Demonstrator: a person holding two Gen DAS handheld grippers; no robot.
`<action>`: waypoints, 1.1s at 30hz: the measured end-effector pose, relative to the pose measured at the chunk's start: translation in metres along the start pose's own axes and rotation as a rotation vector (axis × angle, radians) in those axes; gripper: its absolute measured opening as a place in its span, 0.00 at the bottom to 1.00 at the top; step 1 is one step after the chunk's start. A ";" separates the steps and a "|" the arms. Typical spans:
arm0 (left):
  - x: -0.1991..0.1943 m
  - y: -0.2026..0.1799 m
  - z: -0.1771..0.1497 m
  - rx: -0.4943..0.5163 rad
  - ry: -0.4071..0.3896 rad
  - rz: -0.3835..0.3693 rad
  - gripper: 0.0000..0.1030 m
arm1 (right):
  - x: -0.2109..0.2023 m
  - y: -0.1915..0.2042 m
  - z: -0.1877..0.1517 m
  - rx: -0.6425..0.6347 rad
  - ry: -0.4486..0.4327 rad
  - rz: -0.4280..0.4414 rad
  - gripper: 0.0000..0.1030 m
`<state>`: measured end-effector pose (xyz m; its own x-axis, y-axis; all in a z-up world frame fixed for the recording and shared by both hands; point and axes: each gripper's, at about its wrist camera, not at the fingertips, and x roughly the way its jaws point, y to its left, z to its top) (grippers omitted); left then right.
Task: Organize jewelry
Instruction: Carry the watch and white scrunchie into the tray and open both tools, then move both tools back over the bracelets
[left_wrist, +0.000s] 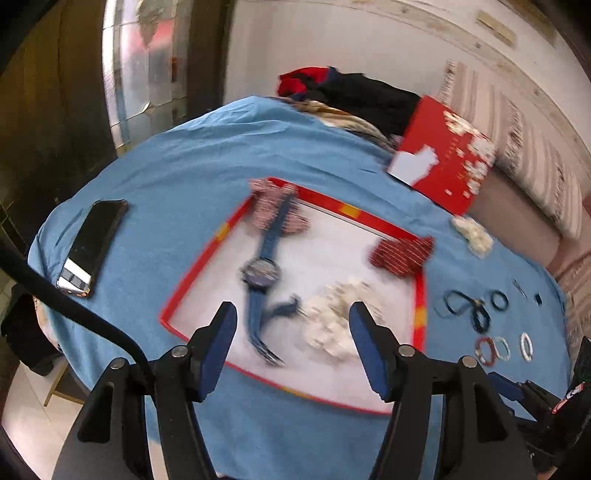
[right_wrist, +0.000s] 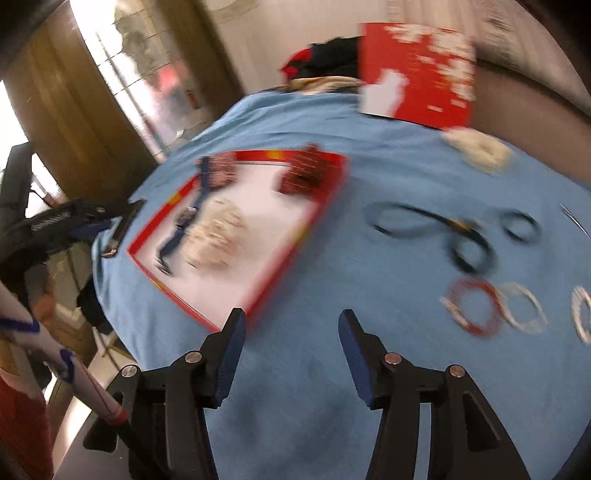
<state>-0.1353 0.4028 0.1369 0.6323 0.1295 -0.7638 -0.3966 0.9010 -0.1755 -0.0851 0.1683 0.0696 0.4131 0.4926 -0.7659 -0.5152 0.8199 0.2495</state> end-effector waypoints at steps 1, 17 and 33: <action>-0.004 -0.013 -0.006 0.019 0.005 -0.011 0.61 | -0.009 -0.012 -0.011 0.026 -0.004 -0.020 0.55; 0.024 -0.189 -0.072 0.300 0.144 -0.185 0.62 | -0.112 -0.180 -0.110 0.387 -0.086 -0.249 0.55; 0.132 -0.271 -0.074 0.333 0.301 -0.300 0.53 | -0.054 -0.210 -0.044 0.296 -0.071 -0.223 0.55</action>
<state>0.0064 0.1449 0.0377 0.4473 -0.2344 -0.8631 0.0357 0.9690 -0.2446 -0.0319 -0.0434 0.0324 0.5472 0.3030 -0.7803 -0.1715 0.9530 0.2498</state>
